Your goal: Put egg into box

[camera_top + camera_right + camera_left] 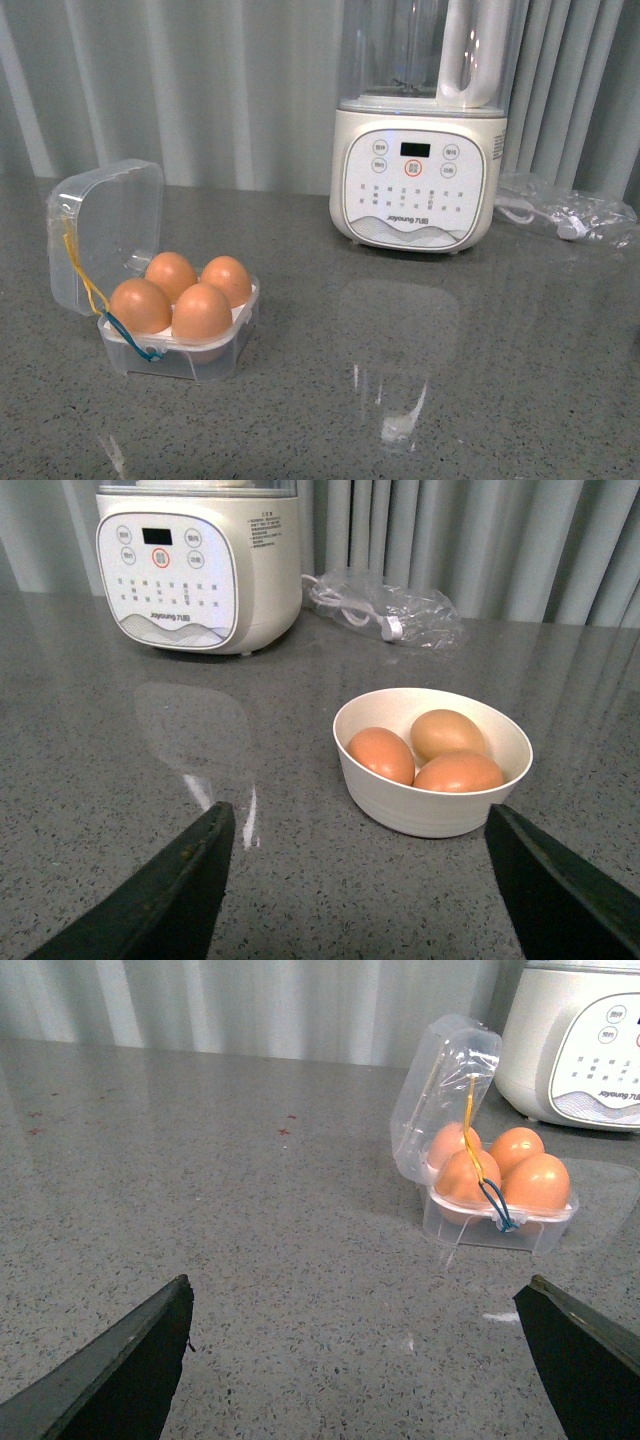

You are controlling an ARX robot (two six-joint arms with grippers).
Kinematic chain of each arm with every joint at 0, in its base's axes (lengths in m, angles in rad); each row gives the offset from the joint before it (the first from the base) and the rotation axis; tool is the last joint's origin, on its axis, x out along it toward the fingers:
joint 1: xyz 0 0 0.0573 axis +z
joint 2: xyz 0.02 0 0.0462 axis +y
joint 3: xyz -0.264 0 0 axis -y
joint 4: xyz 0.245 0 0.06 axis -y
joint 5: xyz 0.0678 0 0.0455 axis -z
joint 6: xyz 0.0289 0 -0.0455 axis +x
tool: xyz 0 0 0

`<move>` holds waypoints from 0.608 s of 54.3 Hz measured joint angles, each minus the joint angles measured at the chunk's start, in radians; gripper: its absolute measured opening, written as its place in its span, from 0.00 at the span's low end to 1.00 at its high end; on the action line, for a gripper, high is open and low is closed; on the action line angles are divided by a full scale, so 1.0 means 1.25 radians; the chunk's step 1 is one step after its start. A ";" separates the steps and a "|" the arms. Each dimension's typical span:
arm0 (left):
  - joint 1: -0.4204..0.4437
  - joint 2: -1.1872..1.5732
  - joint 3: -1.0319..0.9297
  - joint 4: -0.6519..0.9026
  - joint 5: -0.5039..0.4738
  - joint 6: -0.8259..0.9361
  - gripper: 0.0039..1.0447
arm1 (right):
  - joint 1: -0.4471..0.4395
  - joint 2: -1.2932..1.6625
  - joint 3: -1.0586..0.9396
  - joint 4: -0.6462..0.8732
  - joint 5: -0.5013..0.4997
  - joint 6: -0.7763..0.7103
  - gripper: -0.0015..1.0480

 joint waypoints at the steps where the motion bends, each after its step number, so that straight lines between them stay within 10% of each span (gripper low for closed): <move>1: 0.000 0.000 0.000 0.000 0.000 0.000 0.94 | 0.000 0.000 0.000 0.000 0.000 0.000 0.79; 7: 0.000 0.000 0.000 0.000 0.000 0.000 0.94 | 0.000 0.000 0.000 0.000 0.000 0.001 0.95; 14: -0.002 0.004 0.002 -0.005 -0.010 0.000 0.94 | 0.000 0.000 0.000 0.000 0.000 0.002 0.93; 21: -0.078 0.163 0.092 -0.236 -0.233 -0.009 0.94 | 0.000 -0.001 0.000 0.000 0.000 0.003 0.93; 33: -0.083 0.264 0.143 -0.176 -0.215 -0.009 0.94 | 0.000 -0.001 0.000 0.000 0.000 0.003 0.93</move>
